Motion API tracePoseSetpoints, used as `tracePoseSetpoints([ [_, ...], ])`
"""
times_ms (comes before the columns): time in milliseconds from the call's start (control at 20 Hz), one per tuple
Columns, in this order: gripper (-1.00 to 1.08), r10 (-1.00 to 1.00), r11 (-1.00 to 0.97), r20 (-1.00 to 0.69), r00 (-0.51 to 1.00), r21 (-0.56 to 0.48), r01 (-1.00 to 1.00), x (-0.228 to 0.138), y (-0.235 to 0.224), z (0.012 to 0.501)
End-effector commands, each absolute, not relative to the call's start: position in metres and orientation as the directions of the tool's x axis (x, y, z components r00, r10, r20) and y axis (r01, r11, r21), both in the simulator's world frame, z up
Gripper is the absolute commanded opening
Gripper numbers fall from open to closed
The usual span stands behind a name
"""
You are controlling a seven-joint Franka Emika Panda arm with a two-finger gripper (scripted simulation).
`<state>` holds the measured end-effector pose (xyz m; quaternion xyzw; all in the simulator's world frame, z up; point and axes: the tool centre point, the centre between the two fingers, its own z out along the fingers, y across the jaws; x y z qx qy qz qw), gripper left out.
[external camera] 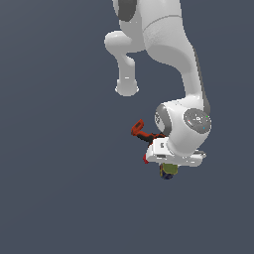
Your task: Pick up a designated object from a clutter of objects.
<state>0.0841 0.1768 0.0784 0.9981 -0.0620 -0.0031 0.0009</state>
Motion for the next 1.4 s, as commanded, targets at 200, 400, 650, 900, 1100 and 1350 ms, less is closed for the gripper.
tracePoseSetpoints([
  [200, -1.00, -0.124, -0.992, -0.001, 0.992, 0.001, -0.124, 0.061, 0.165, 0.112],
  [400, -1.00, -0.124, -0.992, -0.001, 0.992, 0.001, -0.124, 0.041, 0.154, 0.137],
  [650, -1.00, -0.124, -0.992, -0.001, 0.992, 0.001, -0.124, 0.016, 0.141, 0.170],
  [900, -1.00, -0.124, -0.992, -0.001, 0.992, 0.001, -0.124, -0.009, 0.128, 0.202],
  [1100, -1.00, -0.124, -0.992, -0.001, 0.992, 0.000, -0.124, -0.029, 0.118, 0.229],
  [1350, -1.00, -0.124, -0.992, -0.001, 0.992, -0.001, -0.124, -0.055, 0.105, 0.263],
])
